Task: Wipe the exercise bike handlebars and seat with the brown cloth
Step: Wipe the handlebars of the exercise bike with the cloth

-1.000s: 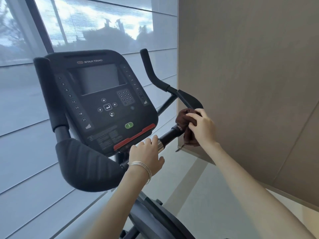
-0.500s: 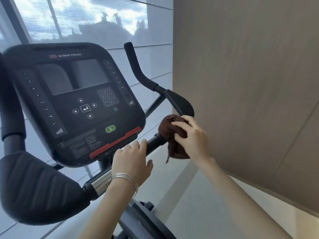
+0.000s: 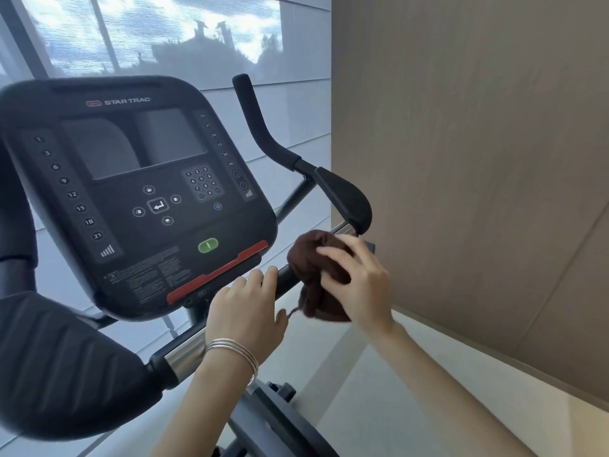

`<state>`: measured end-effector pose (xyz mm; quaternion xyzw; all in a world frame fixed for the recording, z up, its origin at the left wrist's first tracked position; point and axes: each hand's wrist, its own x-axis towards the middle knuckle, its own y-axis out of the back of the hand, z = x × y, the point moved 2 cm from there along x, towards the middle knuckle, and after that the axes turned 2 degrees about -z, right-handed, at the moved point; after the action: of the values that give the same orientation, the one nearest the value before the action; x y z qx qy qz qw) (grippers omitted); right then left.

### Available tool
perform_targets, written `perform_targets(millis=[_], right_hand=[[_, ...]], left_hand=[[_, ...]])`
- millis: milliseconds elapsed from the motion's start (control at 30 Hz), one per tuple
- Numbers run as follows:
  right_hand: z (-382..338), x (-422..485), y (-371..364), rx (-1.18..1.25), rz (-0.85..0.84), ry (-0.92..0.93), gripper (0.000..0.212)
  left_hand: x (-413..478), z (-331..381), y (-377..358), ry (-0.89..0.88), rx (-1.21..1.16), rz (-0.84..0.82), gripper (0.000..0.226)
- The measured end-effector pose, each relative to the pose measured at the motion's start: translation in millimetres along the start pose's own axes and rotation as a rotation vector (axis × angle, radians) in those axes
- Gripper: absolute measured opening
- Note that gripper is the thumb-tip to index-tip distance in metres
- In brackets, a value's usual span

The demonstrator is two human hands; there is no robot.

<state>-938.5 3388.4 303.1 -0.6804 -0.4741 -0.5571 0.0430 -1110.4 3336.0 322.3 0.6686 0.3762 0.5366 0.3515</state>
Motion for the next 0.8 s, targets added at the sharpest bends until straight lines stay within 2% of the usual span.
perform_targets(millis=[167, 333, 533, 700, 800], right_hand=[[47, 37, 14, 0.017, 0.001, -0.287, 0.032], [55, 15, 15, 0.036, 0.018, -0.265, 0.033], [58, -23, 18, 0.081, -0.077, -0.380, 0.032], [25, -35, 8, 0.047, -0.291, -0.200, 0.030], [12, -33, -6, 0.127, -0.259, -0.189, 0.028]], left_hand=[[1, 0, 3, 0.011, -0.018, -0.005, 0.056], [0, 1, 5, -0.002, -0.006, 0.023, 0.062], [0, 2, 6, 0.003, -0.021, 0.038, 0.066], [0, 2, 6, -0.004, -0.015, 0.036, 0.065], [-1, 1, 7, -0.005, -0.014, 0.035, 0.063]])
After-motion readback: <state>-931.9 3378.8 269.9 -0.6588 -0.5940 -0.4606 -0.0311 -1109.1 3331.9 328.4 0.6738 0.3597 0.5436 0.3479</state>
